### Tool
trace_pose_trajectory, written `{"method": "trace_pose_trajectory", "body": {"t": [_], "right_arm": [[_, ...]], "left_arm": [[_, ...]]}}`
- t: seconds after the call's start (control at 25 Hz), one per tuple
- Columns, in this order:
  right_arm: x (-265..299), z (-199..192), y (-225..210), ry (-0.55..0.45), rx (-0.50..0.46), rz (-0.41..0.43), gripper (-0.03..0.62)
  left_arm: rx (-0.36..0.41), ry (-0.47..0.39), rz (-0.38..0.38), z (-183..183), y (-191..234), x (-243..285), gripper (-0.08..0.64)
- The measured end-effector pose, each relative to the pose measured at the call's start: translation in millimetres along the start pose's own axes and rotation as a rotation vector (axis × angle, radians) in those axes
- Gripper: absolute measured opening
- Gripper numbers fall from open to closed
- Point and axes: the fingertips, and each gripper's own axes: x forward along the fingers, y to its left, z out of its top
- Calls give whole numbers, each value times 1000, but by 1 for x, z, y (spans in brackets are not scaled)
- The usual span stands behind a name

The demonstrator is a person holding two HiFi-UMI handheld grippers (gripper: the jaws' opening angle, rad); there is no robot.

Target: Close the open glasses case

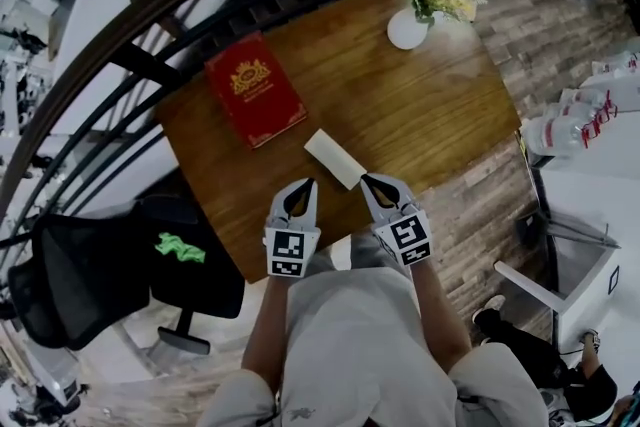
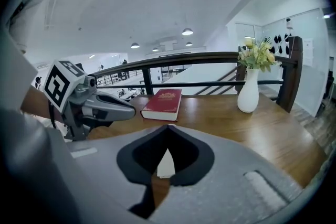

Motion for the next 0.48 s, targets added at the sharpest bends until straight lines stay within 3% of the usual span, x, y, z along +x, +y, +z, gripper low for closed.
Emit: {"method": "trace_pose_trajectory", "body": {"t": [0.48], "right_arm": [[-11, 20, 11, -40, -37, -17, 3]], "left_arm": [[16, -49, 15, 14, -2, -19, 20]]}}
